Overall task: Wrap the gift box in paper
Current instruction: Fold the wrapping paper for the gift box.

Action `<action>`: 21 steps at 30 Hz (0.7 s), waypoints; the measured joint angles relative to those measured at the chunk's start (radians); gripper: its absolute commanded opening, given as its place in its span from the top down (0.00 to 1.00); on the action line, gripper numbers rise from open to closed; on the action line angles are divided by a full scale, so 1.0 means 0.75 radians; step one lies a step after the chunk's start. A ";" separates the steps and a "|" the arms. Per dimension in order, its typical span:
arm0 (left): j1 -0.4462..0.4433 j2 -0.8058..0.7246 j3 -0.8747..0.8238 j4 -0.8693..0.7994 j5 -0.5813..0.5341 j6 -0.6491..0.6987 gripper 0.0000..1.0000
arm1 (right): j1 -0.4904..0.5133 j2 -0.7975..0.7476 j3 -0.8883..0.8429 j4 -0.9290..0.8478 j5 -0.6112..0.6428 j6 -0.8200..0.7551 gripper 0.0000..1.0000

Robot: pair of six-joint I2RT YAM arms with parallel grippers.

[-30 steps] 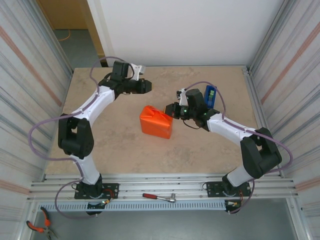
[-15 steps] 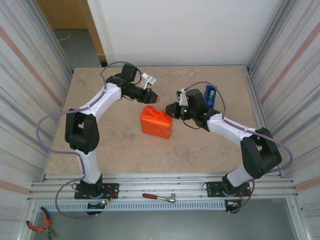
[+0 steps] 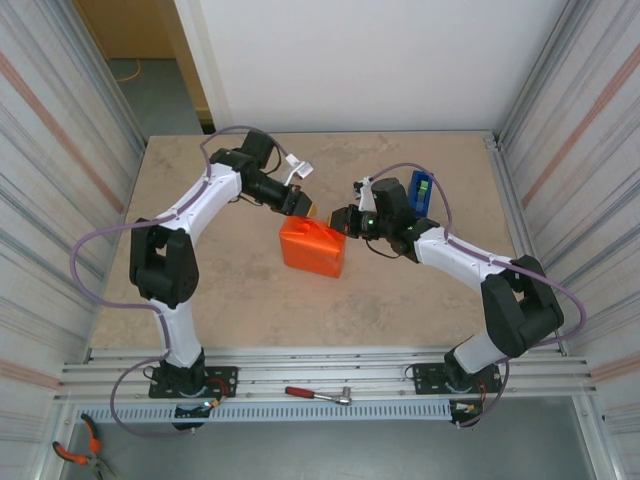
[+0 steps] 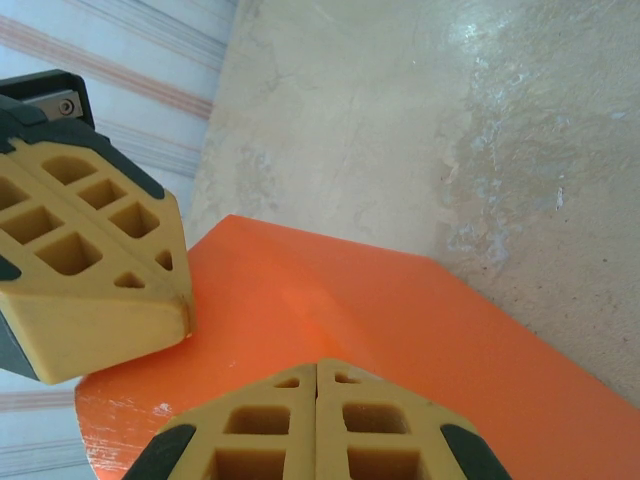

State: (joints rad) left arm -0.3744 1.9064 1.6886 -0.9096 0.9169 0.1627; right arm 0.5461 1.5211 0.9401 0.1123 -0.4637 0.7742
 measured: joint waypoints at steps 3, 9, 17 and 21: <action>0.000 0.000 0.000 -0.035 -0.001 0.028 1.00 | 0.001 0.000 0.000 0.000 0.000 0.000 1.00; 0.000 -0.001 0.000 -0.093 -0.010 0.076 1.00 | 0.006 -0.005 0.000 -0.005 0.002 0.000 1.00; -0.002 -0.001 0.000 -0.179 -0.073 0.140 1.00 | 0.006 -0.007 0.000 -0.011 0.005 0.000 1.00; -0.013 -0.001 -0.001 -0.210 -0.121 0.163 1.00 | 0.006 -0.007 0.012 -0.031 0.005 -0.002 1.00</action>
State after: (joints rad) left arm -0.3840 1.9057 1.6878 -1.0672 0.8261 0.2852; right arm 0.5507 1.5158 0.9489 0.0891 -0.4603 0.7731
